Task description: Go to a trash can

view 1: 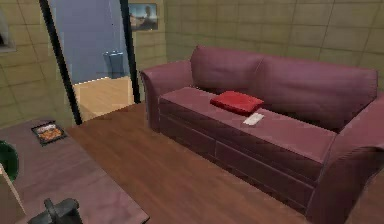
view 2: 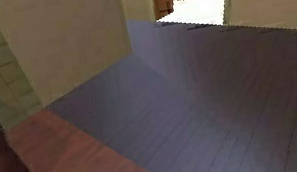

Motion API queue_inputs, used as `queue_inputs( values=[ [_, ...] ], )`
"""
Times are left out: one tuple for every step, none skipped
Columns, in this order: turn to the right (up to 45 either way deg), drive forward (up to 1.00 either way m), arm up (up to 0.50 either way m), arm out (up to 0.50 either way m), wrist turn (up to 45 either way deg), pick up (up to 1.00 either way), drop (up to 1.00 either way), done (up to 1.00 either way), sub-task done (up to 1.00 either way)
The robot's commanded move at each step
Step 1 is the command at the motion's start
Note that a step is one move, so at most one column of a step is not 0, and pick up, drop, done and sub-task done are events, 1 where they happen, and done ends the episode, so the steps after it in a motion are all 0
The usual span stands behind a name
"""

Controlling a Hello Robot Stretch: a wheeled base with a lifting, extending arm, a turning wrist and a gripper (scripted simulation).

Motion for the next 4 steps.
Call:
queue_inputs(
  values=[
    [15.0,0.0,0.0,0.0,0.0,0.0,0.0,0.0,0.0],
    [0.0,0.65,0.0,0.0,0.0,0.0,0.0,0.0,0.0],
    [-45.0,0.0,0.0,0.0,0.0,0.0,0.0,0.0,0.0],
    [-3.0,0.0,0.0,0.0,0.0,0.0,0.0,0.0,0.0]
  ],
)
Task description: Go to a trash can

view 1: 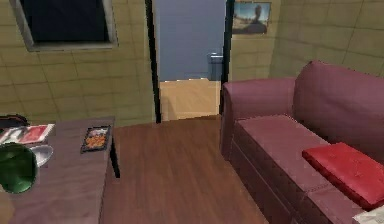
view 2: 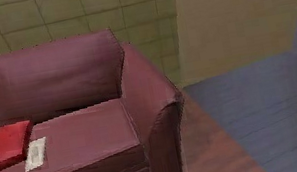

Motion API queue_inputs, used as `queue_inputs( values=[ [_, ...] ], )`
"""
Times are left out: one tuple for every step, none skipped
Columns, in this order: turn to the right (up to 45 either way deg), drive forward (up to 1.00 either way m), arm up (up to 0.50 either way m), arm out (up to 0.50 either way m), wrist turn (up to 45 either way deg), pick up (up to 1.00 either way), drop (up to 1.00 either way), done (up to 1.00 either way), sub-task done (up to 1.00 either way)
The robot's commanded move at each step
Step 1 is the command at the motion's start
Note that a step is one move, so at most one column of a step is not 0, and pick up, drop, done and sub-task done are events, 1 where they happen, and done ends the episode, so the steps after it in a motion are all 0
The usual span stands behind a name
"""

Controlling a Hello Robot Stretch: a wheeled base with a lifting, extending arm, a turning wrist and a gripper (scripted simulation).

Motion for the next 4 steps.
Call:
queue_inputs(
  values=[
    [0.0,1.0,0.0,0.0,0.0,0.0,0.0,0.0,0.0],
    [-3.0,0.0,0.0,0.0,0.0,0.0,0.0,0.0,0.0],
    [0.0,1.0,0.0,0.0,0.0,0.0,0.0,0.0,0.0],
    [0.0,0.05,0.0,0.0,0.0,0.0,0.0,0.0,0.0]
  ],
)
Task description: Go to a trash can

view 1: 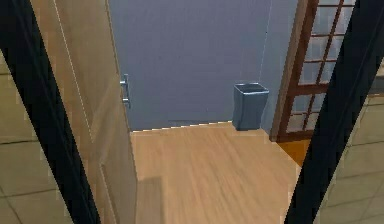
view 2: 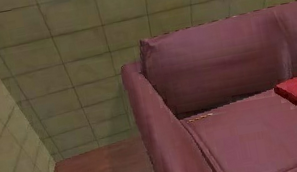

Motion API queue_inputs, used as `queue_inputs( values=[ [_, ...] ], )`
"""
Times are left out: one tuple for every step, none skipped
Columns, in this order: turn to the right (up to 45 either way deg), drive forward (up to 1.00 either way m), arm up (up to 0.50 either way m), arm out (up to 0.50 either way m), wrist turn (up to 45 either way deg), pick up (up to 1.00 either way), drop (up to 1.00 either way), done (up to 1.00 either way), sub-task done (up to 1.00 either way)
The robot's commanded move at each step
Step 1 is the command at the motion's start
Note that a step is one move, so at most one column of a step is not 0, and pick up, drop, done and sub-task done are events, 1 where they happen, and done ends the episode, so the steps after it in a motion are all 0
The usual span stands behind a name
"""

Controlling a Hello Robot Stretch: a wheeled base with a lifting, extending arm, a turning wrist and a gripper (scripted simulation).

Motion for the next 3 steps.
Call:
queue_inputs(
  values=[
    [9.0,0.0,0.0,0.0,0.0,0.0,0.0,0.0,0.0],
    [0.0,0.75,0.0,0.0,0.0,0.0,0.0,0.0,0.0],
    [18.0,0.0,0.0,0.0,0.0,0.0,0.0,0.0,0.0]
  ],
)
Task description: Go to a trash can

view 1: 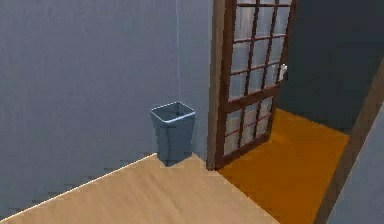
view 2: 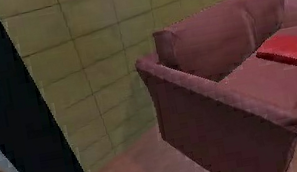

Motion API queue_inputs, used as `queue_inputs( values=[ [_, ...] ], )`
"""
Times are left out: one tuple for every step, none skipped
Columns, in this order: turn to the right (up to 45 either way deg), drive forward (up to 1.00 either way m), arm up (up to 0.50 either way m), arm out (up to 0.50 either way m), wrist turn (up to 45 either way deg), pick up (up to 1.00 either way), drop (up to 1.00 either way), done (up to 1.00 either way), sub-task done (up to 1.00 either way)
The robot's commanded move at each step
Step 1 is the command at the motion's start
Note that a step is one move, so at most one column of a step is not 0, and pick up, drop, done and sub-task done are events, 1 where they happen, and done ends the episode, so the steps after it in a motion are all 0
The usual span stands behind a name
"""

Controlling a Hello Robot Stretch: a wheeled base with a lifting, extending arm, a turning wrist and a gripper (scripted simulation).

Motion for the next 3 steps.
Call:
queue_inputs(
  values=[
    [0.0,0.8,0.0,0.0,0.0,0.0,0.0,0.0,0.0],
    [39.0,0.0,0.0,0.0,0.0,0.0,0.0,0.0,0.0],
    [0.0,0.05,0.0,0.0,0.0,0.0,0.0,0.0,0.0]
  ],
)
